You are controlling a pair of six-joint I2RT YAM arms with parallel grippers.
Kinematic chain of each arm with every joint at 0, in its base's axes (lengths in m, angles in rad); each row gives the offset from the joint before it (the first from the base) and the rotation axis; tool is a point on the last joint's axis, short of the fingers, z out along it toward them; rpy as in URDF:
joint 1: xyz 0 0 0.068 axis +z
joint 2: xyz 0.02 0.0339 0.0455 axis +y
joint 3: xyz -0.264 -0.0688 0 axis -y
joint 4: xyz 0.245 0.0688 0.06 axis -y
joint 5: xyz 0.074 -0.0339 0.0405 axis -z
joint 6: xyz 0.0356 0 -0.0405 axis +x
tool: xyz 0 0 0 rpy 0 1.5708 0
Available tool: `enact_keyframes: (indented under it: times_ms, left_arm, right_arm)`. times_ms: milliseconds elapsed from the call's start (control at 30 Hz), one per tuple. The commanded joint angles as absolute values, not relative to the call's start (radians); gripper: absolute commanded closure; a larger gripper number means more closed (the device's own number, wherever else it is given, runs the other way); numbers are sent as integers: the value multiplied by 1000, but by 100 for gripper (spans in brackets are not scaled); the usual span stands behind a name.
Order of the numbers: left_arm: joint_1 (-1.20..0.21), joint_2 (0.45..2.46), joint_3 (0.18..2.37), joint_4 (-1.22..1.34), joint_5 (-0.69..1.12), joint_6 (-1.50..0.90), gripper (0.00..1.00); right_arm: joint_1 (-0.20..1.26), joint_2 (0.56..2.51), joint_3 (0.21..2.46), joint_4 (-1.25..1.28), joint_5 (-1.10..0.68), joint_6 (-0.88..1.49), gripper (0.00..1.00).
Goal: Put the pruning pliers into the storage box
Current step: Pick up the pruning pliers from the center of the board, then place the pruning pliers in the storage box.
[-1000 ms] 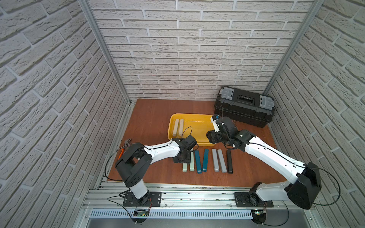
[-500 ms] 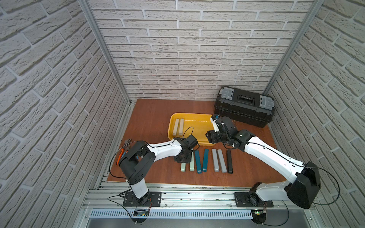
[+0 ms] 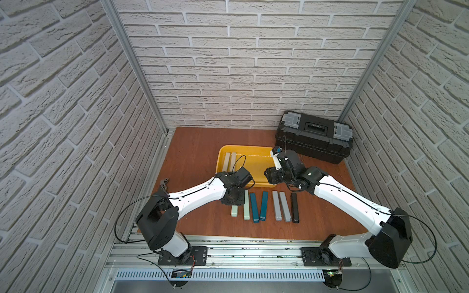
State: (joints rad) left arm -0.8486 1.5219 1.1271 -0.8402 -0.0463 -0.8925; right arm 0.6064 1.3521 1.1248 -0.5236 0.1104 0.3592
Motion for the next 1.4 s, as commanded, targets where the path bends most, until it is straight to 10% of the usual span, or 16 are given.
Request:
enact_keyframes:
  times_ms: [0,767,1367]
  left_arm:
    - [-824,1488,1205,-927,-71,-890,79]
    - [-608,2044,1911,-931,-58,-575,77]
    - [-560,2323,2056,-861,-98,-562,77]
  right_arm:
    - [613,1313,1166,-501,119,356,41]
    - [612,1180,1091,-510,243,376,40]
    - [612,1213,1057,-485,243,402,40]
